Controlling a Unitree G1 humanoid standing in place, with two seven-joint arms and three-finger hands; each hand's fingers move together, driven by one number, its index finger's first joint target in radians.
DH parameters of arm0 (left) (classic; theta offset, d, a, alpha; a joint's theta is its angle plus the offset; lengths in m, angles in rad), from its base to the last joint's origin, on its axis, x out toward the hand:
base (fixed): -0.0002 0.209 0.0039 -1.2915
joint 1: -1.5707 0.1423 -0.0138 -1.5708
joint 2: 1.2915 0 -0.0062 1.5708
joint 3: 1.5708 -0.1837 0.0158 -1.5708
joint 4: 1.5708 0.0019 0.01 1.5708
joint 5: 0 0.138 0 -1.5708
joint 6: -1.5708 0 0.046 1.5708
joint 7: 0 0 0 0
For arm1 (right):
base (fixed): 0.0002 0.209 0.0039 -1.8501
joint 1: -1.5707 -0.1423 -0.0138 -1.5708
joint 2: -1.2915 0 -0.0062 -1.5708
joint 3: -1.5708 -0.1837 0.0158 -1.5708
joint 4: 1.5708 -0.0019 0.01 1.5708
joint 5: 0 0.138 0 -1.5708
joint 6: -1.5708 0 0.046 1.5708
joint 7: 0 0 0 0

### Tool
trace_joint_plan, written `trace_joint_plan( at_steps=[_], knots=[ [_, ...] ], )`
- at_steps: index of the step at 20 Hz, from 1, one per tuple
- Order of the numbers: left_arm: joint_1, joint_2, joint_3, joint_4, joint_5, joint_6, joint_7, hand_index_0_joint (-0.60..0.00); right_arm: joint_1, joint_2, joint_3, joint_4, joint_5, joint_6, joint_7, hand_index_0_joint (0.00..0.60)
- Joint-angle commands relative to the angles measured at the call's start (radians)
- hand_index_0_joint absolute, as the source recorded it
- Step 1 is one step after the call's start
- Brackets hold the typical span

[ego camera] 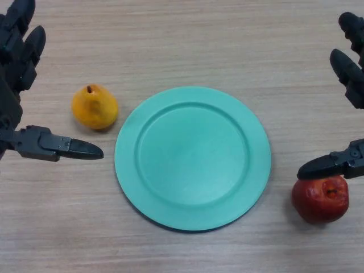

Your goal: Pick up the red apple and place it on the plate

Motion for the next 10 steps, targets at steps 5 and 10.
trace_joint_plan(
  at_steps=[5, 10],
  knots=[
    [-0.032, 0.045, 0.065, -0.044, 0.001, -0.118, -0.006, 0.0, 0.022, -0.025, -0.065, -0.084, -0.004, -0.143, 0.009, 0.0],
    [-0.051, 0.027, 0.033, 0.008, 0.034, -0.183, 0.014, 0.0, 0.137, 0.01, -0.101, 0.062, -0.155, -0.476, 0.077, 0.0]
  ],
)
